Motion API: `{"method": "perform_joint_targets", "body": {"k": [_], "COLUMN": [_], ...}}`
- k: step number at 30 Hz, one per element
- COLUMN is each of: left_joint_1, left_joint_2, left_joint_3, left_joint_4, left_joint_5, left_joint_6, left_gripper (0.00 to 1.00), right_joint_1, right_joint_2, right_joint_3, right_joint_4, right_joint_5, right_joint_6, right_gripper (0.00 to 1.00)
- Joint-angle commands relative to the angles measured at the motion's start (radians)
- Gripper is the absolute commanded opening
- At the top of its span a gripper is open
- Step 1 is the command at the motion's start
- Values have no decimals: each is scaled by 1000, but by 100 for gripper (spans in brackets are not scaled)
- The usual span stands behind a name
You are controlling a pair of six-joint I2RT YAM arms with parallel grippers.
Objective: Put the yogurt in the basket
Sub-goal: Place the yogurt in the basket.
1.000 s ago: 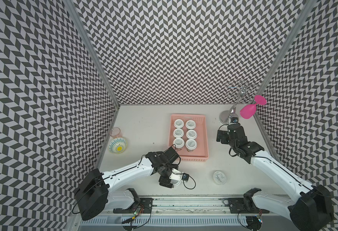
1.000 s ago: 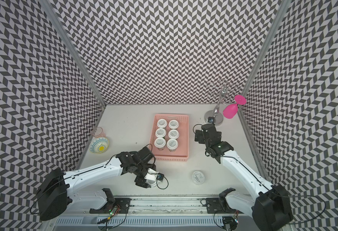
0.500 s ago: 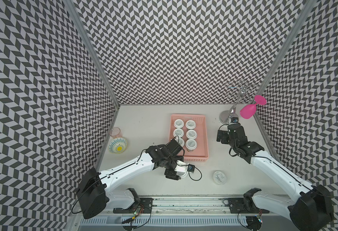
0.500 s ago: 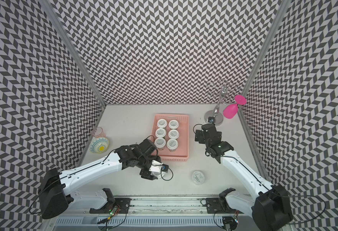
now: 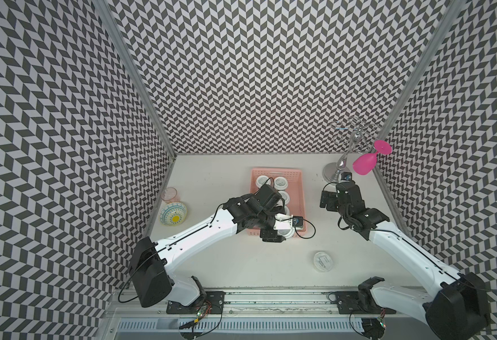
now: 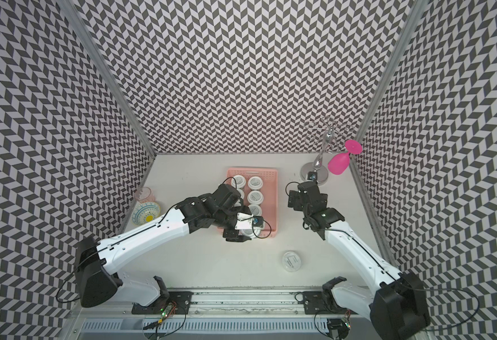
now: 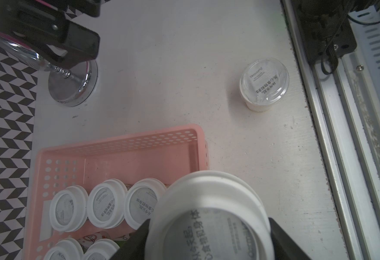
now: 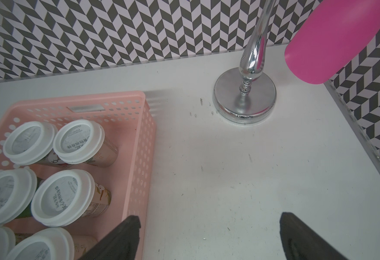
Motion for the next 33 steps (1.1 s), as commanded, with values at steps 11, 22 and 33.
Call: {"method": "perform_joint_targets", "body": {"k": [11, 22, 33], "left_joint_1": [33, 35, 32], "left_joint_2": [151, 275, 361], "left_joint_3": [65, 109, 149], "left_joint_4": [185, 220, 202], "left_joint_5": [-19, -21, -27], "left_joint_6": [-68, -74, -56], "left_gripper": [75, 74, 73], "right_joint_1": [-30, -42, -48], "right_joint_2": [-3, -1, 1], "right_joint_3": [-8, -10, -12], "right_joint_4": [30, 31, 38], "right_joint_5": [22, 10, -5], "right_joint_6": [20, 23, 23], "right_gripper": [99, 100, 99]}}
